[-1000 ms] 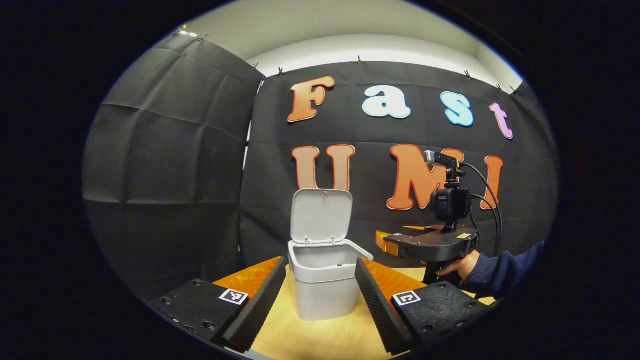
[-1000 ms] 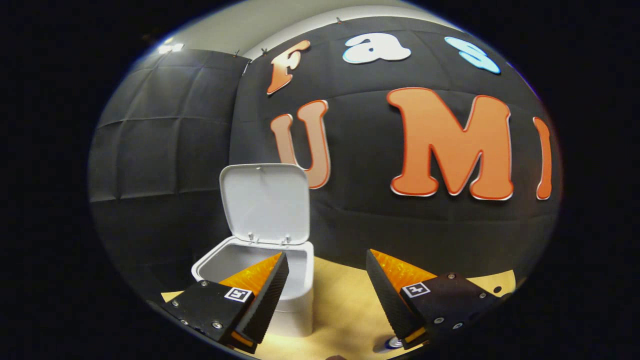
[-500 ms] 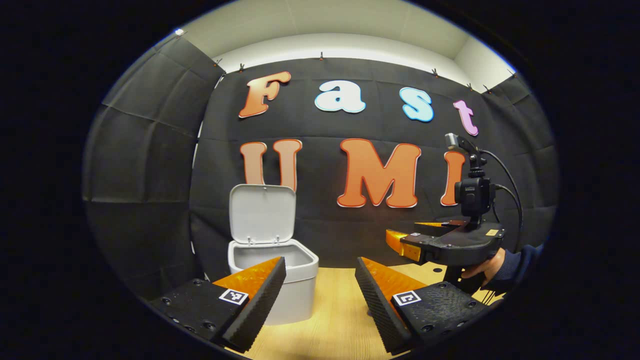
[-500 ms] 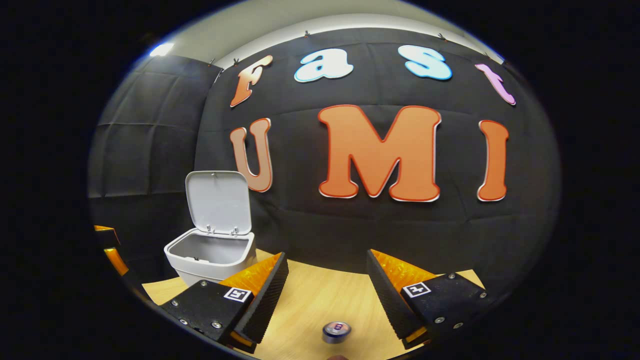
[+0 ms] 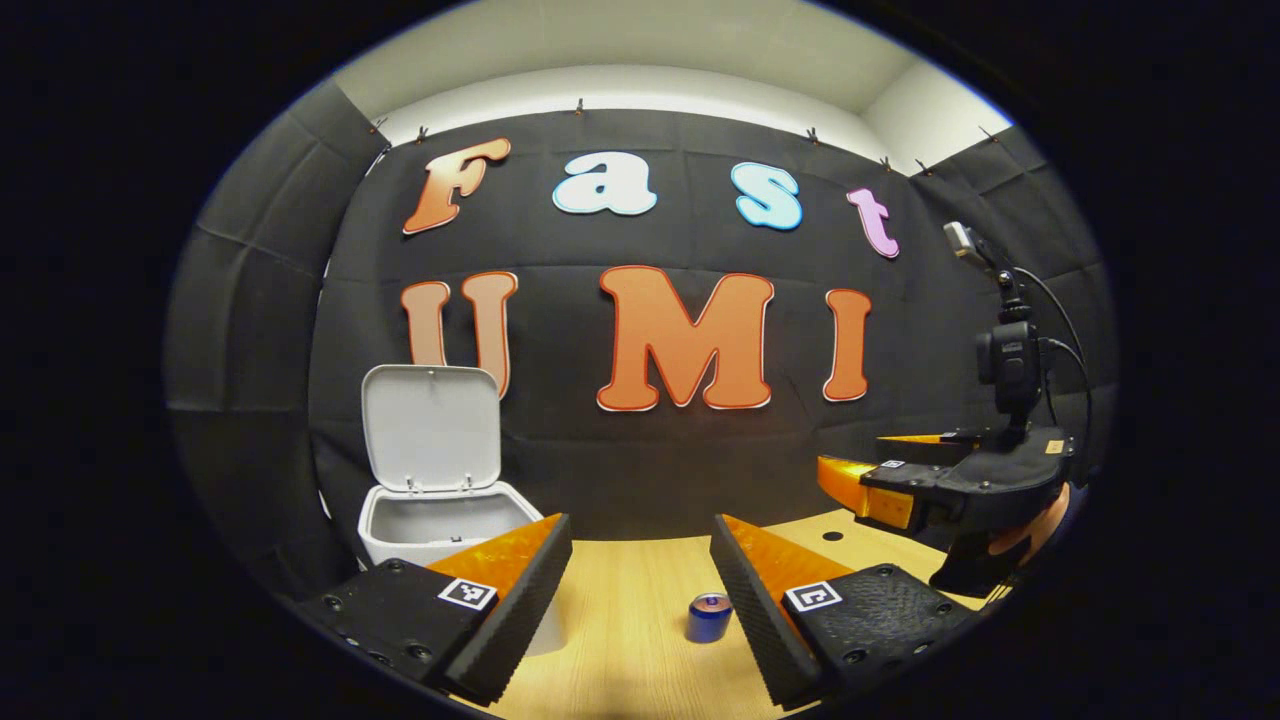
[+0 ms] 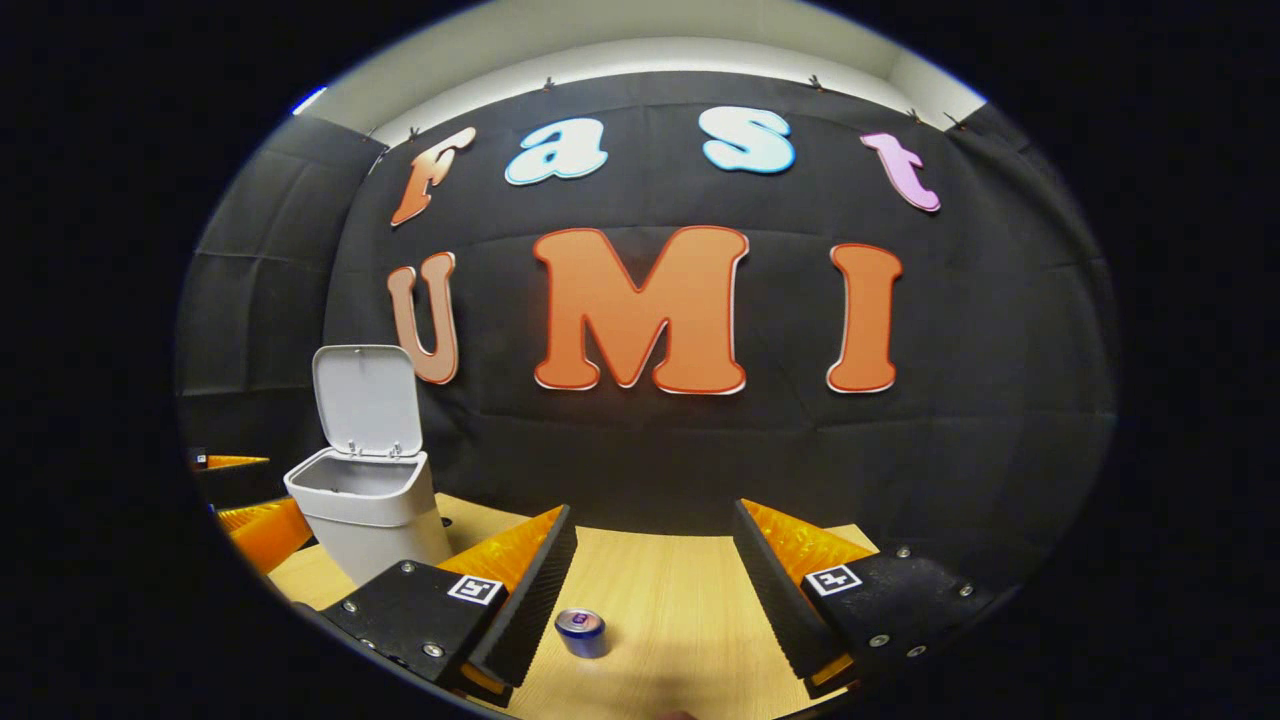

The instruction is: Press the lid of the desktop garbage bin to open it, pick up the crumpled paper on the desktop and throw it into the bin, then pick up the pop can on the desktop and drop it into the bin, and finally close the garbage bin lid.

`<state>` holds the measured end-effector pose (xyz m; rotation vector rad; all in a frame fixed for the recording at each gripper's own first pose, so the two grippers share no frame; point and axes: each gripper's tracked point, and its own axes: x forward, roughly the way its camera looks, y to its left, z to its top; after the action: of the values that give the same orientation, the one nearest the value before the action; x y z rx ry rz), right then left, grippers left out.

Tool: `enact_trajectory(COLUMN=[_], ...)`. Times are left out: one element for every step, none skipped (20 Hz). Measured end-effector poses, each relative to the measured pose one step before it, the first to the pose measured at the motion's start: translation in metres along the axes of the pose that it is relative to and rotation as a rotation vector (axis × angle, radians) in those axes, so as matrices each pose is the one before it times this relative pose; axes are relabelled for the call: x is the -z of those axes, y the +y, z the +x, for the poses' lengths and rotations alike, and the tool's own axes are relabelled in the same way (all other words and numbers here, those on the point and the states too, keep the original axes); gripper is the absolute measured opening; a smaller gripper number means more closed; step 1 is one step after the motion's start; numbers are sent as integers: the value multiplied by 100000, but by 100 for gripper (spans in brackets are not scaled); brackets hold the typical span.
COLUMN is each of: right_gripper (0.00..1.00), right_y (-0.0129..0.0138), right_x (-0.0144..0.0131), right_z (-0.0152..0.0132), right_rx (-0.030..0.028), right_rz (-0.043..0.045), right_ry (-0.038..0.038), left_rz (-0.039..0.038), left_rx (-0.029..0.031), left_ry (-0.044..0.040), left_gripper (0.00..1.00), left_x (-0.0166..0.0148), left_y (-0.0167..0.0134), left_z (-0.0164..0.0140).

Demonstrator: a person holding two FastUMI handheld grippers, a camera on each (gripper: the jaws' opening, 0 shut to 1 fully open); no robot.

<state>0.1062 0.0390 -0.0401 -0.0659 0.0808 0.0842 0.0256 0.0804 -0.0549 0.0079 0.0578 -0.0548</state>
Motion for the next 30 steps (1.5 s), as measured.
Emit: enact_trajectory(right_gripper=[94,94,94,100,94,94,94,94,100,94,94,94,94,94,94,94,94,94,94,94,94,94,94,94,94,94,94,94,94,94], right_y=[-842,-806,-751,-644,-609,-510,-588,-265,-576,-525,-560,-476,-466,-398,-550,-507,-361,-401,-273,-352,-276,-213,-192,-168,-101,-85,-123,-121,-55,13], right_x=[157,96,134,193,256,123,110,446,146,162,72,49,-22,59,97,137,29,152,77,166,94,117,29,142,189,216,184,241,99,112], right_z=[-457,-493,-424,-418,-400,-492,-416,-648,-307,-439,-415,-306,-334,-363,-325,-241,-289,-259,-227,-276,-251,-237,-201,-177,-195,-160,-199,-145,-139,40], right_rx=[1826,2108,1767,1539,1340,1348,1389,1208,1664,1239,1539,1442,1240,1480,1660,1777,1353,1667,1310,1417,1194,1178,1205,936,1010,685,833,810,437,652], right_rz=[942,629,662,451,284,184,53,-73,-270,-146,-250,-134,10,-30,-52,-40,162,-131,-65,-216,-248,-350,-358,-135,-225,194,-125,44,114,-83], right_ry=[487,66,262,445,642,457,407,640,407,412,361,364,431,227,596,482,351,506,569,590,424,513,131,513,544,801,762,541,486,426], left_rz=[-282,-193,-198,-348,-283,-336,-316,-280,-36,227,394,586,559,-111,-411,-351,-134,111,-17,-765,-769,-1134,-658,-547,433,852,248,99,-346,-353], left_rx=[1104,1202,950,1610,1516,1637,1886,1452,1306,759,916,124,253,151,1252,1090,1215,431,580,405,202,-36,-220,257,-286,-697,-239,-6,342,189], left_ry=[329,747,788,1928,1928,2414,2651,2568,2622,2438,2343,2531,3111,2994,2916,3581,3612,4137,2988,3330,2131,2627,1830,2163,2208,1401,1366,1423,1789,1310], left_gripper=[89,89,89,89,89,89,89,89,89,89,89,89,89,90,91,93,93,94,94,95,95,95,95,95,95,95,95,95,96,95], left_x=[291,720,653,1045,1150,1317,1320,1439,1302,1366,1366,1552,1516,1622,1304,1493,1277,1392,1098,1034,841,1025,630,766,587,262,368,649,577,378], left_y=[-419,-569,-398,-570,-549,-655,-630,-513,-456,-268,-318,-229,-198,-289,-286,-288,-430,-372,-94,6,83,-11,-67,-137,149,299,71,190,95,-122], left_z=[334,616,558,655,806,898,1017,970,1183,1040,1143,1104,1220,1234,1280,1001,1125,939,1269,1295,1415,1193,1290,1081,1192,804,880,893,711,542])
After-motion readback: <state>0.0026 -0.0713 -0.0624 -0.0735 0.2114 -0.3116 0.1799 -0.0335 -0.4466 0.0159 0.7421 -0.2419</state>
